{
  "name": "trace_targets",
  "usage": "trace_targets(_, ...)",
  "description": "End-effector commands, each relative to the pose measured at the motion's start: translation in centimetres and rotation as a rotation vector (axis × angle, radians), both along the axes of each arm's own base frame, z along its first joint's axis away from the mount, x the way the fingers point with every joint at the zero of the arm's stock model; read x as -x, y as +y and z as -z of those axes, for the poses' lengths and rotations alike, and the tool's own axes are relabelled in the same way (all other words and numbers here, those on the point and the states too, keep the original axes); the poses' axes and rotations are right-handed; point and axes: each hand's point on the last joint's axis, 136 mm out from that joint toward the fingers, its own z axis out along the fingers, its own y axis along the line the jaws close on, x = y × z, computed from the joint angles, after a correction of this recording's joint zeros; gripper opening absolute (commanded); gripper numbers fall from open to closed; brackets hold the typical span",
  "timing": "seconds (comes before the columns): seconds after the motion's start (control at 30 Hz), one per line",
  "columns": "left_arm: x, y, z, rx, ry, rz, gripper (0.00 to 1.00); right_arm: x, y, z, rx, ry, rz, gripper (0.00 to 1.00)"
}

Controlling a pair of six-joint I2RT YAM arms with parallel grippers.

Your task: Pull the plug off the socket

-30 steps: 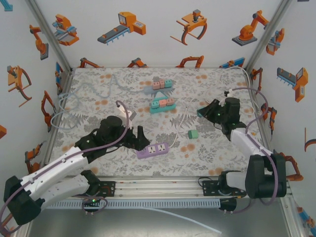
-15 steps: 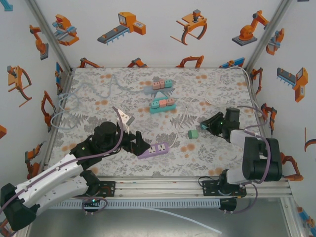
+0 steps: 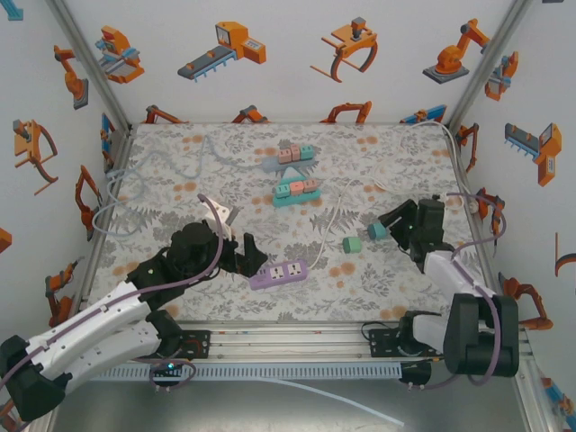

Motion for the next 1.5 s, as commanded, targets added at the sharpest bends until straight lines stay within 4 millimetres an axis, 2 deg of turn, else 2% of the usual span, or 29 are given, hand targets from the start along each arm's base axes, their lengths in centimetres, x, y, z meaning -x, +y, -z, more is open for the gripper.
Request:
trace_targets(0.0, -2.0, 2.7, -1.1, -0.028, -0.017, -0.178, 0.97, -1.1, 0.2, -3.5, 0.197, -0.071, -0.045, 0.58)
trace_targets(0.03, -2.6, 3.2, -1.3, -0.036, -0.013, -0.21, 0.97, -1.8, 1.6, -4.9, 0.241, -0.121, -0.094, 0.58)
trace_targets(0.13, -5.3, 3.8, -2.5, -0.005, 0.019, -0.257, 0.97, -4.6, 8.2, -8.9, 0.348, -0.274, -0.358, 0.58)
trace_targets(0.2, -7.7, 3.5, -3.3, 0.054, 0.057, -0.247, 0.97, -6.3, 12.8, -10.3, 0.34, -0.32, -0.555, 0.58)
trace_targets(0.27, -10.7, 2.8, -3.3, 0.08, 0.101, -0.235, 0.97, -8.5, 16.5, -10.5, 0.258, -0.343, -0.697, 0.58)
trace_targets(0.37, -15.2, 1.7, -2.2, 0.048, 0.142, -0.22, 0.97, -12.4, 20.1, -9.6, 0.156, -0.309, -0.802, 0.58)
trace_targets(0.43, -18.4, 0.6, -1.4, 0.051, 0.164, -0.202, 0.97, -14.6, 21.6, -8.3, 0.12, -0.242, -0.852, 0.58)
trace_targets(0.57, -24.1, -2.1, 0.5, 0.104, 0.208, -0.159, 0.99, -18.4, 23.0, -5.2, 0.095, -0.154, -0.863, 0.58)
trace_targets(0.67, -27.2, -4.2, 2.9, 0.108, 0.259, -0.13, 0.88, -19.0, 24.4, -3.5, 0.033, -0.132, -0.913, 0.56)
trace_targets(0.77, -28.9, -6.3, 4.6, 0.133, 0.296, -0.066, 0.77, -18.9, 25.3, -2.3, -0.012, -0.124, -0.943, 0.55)
trace_targets(0.9, -29.9, -8.0, 7.5, 0.154, 0.368, -0.014, 0.62, -18.5, 25.7, -0.7, -0.033, -0.089, -0.95, 0.51)
trace_targets(0.97, -29.9, -8.8, 8.9, 0.165, 0.401, 0.015, 0.55, -18.3, 25.3, 0.6, -0.029, -0.033, -0.907, 0.47)
trace_targets(1.07, -29.6, -9.0, 10.7, 0.162, 0.443, 0.02, 0.5, -17.7, 25.4, 1.9, -0.027, 0.008, -0.874, 0.44)
trace_targets(1.27, -26.7, -8.7, 12.7, 0.14, 0.504, 0.05, 0.45, -15.0, 27.4, 2.6, -0.058, 0.012, -0.906, 0.37)
trace_targets(1.47, -22.8, -7.2, 14.9, 0.117, 0.565, 0.041, 0.4, -12.4, 28.5, 1.8, -0.112, -0.01, -0.886, 0.35)
